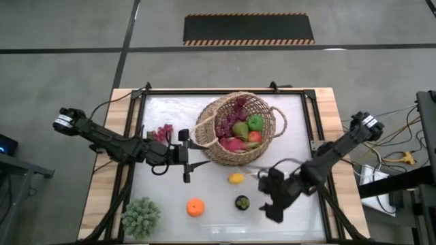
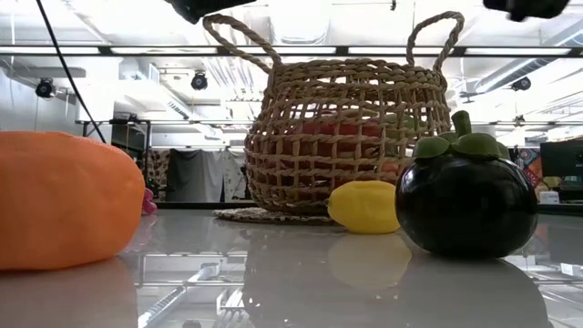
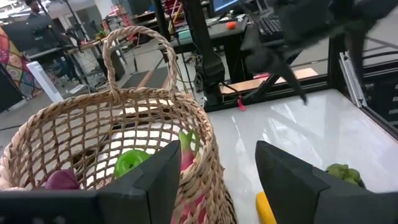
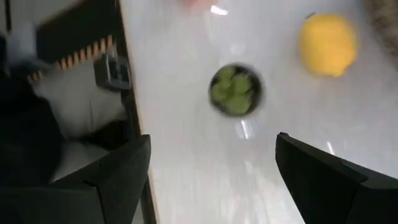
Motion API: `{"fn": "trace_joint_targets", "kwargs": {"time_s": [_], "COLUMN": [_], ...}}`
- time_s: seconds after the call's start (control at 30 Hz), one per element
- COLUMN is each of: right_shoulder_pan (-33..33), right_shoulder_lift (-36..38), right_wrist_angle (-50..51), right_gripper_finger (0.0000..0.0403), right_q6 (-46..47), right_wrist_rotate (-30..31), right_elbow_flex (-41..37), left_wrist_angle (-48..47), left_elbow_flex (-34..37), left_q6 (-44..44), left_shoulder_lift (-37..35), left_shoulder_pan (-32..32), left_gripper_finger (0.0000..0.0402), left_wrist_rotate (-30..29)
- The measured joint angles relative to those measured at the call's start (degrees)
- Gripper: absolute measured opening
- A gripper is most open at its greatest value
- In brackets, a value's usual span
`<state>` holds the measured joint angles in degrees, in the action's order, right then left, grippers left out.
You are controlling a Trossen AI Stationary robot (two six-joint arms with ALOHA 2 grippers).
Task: Build produce basket
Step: Put the purple mangosteen into the brown basket
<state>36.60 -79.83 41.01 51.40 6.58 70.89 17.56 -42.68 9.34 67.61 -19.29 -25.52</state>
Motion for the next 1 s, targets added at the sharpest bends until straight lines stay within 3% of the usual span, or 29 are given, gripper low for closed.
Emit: {"fn": "trace_joint_targets", "kwargs": {"time_s": [0.17, 0.6, 1.0], "right_shoulder_pan": [1.87, 6.41, 5.71], "right_shoulder_lift": [-6.09, -13.38, -14.12], "right_wrist_angle": [-0.05, -5.42, -31.82], "right_gripper_finger": [0.0327, 0.0327, 0.0327], "right_q6": [-4.04, -10.74, -13.18], "right_wrist_rotate": [0.58, 23.35, 23.44], "right_elbow_flex": [1.93, -2.16, -16.38], "left_wrist_angle": [-0.02, 0.0, 1.58], "left_elbow_flex": [0.0, 0.0, 0.02], "left_q6": [0.0, 0.51, 2.03], "left_shoulder_lift": [0.0, 0.02, 0.04], "left_shoulder_pan": [0.0, 0.0, 0.04], "left_gripper_finger": [0.019, 0.019, 0.019], "left_wrist_rotate": [0.0, 0.0, 0.0]}}
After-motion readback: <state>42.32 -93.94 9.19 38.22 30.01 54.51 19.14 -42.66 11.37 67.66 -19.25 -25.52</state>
